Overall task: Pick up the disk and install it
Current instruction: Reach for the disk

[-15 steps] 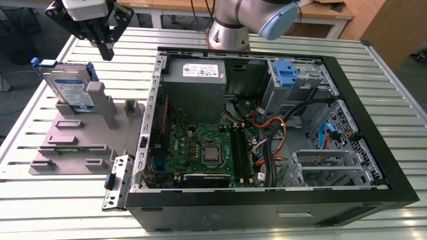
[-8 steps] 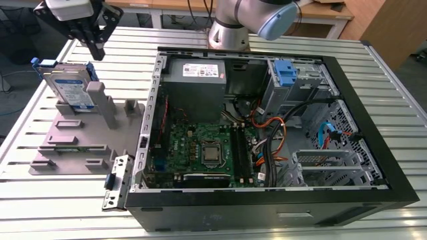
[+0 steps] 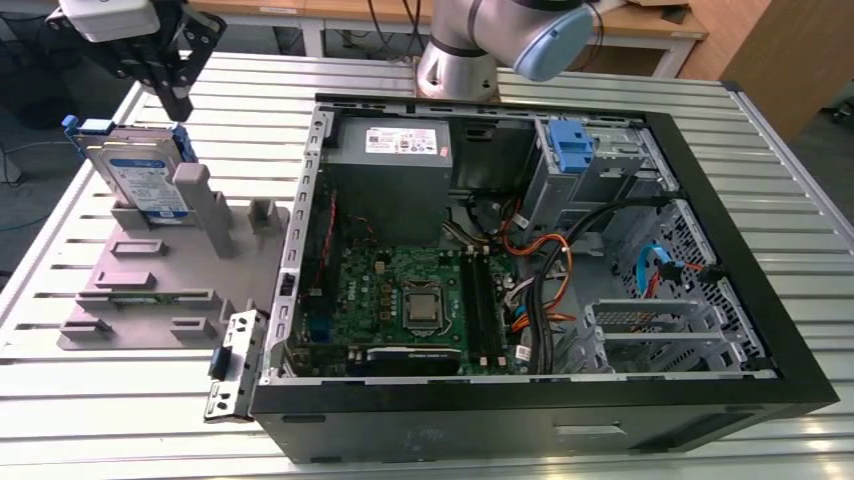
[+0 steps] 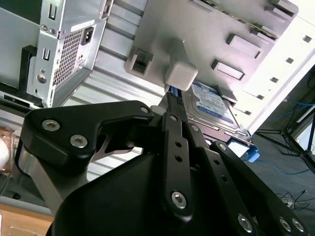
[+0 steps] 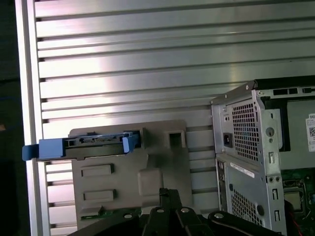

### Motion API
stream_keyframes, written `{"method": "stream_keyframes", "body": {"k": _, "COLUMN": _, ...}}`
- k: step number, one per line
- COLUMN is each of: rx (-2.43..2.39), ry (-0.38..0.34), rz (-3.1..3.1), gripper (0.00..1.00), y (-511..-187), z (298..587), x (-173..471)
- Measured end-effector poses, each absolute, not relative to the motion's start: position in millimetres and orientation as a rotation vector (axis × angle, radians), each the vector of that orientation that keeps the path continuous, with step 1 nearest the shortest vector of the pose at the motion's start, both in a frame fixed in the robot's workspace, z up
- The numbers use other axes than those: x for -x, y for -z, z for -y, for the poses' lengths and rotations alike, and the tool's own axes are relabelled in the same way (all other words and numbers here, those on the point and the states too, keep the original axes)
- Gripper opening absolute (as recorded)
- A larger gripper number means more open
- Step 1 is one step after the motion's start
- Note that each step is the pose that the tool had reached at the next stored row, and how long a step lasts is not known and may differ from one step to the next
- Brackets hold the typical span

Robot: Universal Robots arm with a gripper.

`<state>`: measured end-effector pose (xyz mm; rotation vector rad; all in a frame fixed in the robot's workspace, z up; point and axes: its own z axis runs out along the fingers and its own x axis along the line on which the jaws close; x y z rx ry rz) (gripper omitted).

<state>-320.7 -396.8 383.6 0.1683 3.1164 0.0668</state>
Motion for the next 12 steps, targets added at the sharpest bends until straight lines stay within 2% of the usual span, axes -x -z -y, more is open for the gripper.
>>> {"method": "stream_keyframes", "body": {"k": 12, "rx": -0.177, "ry": -0.067, "rz": -3.116, "gripper": 0.11, "y": -383.0, "z": 396.8, "x": 328.9}}
